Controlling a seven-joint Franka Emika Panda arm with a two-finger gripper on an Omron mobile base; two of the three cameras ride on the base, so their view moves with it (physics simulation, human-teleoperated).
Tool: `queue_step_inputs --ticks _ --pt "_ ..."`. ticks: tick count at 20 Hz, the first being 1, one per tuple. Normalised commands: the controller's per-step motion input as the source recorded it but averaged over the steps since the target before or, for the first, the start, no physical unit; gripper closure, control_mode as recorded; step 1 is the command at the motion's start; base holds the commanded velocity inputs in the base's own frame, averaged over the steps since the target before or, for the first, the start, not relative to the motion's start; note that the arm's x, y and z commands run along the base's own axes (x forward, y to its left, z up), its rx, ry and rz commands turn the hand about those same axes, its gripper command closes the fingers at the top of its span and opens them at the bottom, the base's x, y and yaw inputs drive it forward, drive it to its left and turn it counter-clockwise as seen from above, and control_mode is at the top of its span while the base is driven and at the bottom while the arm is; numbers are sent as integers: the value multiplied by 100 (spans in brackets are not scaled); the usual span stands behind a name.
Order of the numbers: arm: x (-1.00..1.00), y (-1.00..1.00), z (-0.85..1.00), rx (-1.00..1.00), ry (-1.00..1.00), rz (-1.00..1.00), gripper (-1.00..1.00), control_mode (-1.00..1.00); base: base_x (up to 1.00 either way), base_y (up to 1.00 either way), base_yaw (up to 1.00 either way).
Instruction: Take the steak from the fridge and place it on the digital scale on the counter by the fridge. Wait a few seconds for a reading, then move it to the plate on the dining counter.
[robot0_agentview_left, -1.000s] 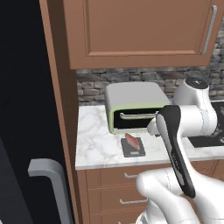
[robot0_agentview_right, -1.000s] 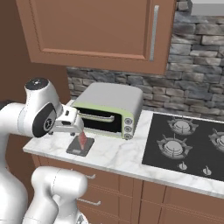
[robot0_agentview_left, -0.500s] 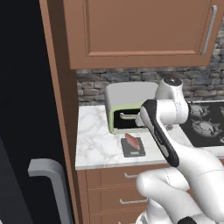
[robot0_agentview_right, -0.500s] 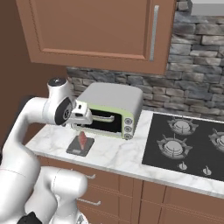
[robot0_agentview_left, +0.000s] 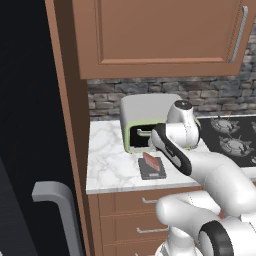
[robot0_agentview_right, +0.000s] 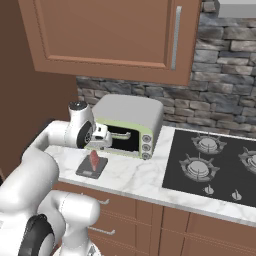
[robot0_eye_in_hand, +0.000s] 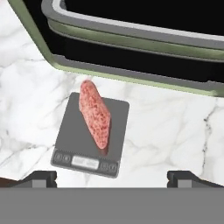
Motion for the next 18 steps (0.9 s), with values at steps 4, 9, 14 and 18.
queue_step_inputs --ticks 4,9,14,18 --pt "13 5 -51 0 0 0 -100 -100 0 0 0" --pt "4 4 -43 0 2 4 -100 -100 0 0 0" --pt "13 1 -32 0 2 4 -100 -100 0 0 0" --pt "31 11 -14 0 3 4 -100 -100 0 0 0"
